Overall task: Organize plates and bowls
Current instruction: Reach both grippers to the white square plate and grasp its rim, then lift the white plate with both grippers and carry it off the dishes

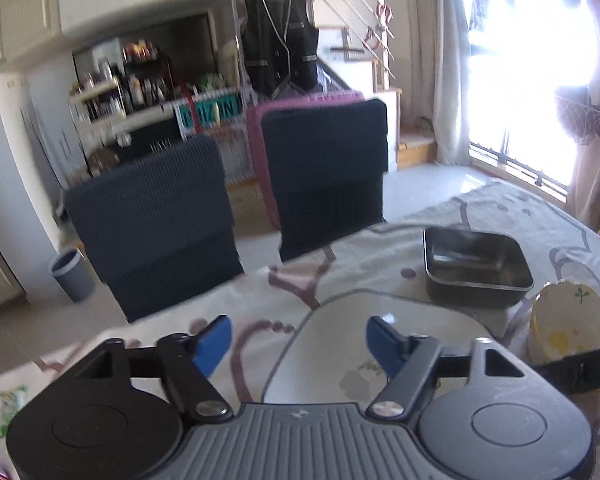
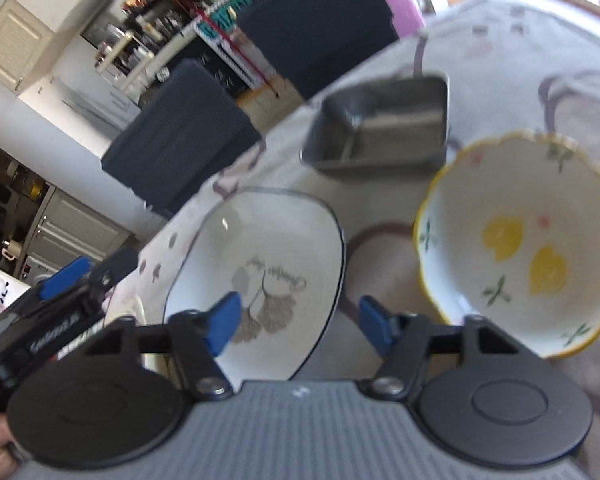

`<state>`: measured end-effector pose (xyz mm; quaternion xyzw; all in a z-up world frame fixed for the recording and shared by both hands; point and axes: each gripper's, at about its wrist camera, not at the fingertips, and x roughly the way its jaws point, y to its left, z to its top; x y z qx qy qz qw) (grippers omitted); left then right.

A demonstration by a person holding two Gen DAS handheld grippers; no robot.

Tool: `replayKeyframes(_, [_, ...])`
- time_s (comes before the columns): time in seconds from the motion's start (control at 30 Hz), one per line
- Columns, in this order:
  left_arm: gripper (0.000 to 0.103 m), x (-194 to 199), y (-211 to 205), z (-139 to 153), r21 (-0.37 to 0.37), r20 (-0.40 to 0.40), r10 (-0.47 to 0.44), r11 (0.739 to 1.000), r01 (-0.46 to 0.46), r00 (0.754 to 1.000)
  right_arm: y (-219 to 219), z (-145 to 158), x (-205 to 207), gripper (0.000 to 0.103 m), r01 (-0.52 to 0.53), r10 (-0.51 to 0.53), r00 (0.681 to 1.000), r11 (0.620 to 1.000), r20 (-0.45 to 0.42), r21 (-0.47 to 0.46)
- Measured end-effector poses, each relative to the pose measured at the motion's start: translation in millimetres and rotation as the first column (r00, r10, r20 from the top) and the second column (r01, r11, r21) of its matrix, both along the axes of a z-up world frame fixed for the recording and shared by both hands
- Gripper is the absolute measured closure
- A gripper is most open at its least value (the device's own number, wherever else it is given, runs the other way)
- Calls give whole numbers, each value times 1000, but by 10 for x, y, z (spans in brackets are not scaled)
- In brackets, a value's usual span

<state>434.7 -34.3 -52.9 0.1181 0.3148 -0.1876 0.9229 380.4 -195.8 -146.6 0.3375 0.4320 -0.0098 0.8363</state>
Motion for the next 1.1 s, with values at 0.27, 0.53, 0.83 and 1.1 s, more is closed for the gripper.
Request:
replayKeyframes(0.27, [48, 148, 2, -272, 12, -69, 2, 1000, -1, 998, 69, -293, 164, 59, -33, 35, 995, 999, -95, 15])
replayKeyframes(0.53, [61, 262, 82, -388, -1, -101, 50, 999, -50, 994, 155, -352, 211, 87, -84, 80, 993, 995, -92, -45])
replayKeyframes(0.83, [72, 299, 152, -455, -49, -155, 57, 997, -65, 986, -8, -297, 302, 94, -59, 51, 997, 981, -50, -186])
replayKeyframes(1.1, [89, 328, 129, -605, -57, -220, 51, 996, -65, 974, -107, -301, 356, 94, -54, 47, 998, 982, -45, -181])
